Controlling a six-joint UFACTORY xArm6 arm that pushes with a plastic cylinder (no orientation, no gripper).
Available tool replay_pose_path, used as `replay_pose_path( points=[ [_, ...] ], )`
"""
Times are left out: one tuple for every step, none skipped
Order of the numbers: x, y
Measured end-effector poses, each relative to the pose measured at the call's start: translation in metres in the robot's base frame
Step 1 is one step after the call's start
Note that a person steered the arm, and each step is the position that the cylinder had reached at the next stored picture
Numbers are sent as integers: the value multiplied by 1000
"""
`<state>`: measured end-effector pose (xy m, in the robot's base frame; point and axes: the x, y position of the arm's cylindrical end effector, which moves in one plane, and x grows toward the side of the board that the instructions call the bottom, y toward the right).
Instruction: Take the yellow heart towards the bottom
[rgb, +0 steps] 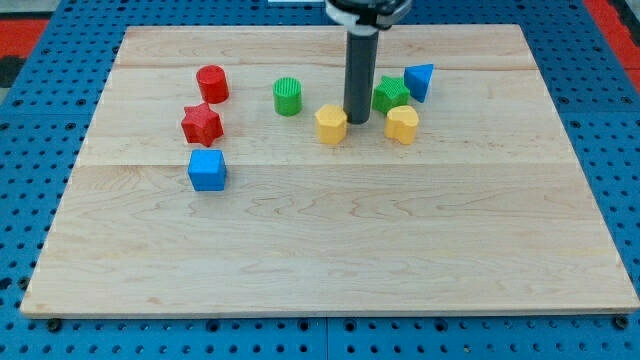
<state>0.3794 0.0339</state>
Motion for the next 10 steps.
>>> replay_pose_path(
  points=[
    [0, 5],
    [0, -6],
    [0, -27],
    [-3, -17],
    [-43, 10],
    [-58, 66],
    [-31, 94],
    [1, 78],
    [-4, 58],
    [11, 46]
  ],
)
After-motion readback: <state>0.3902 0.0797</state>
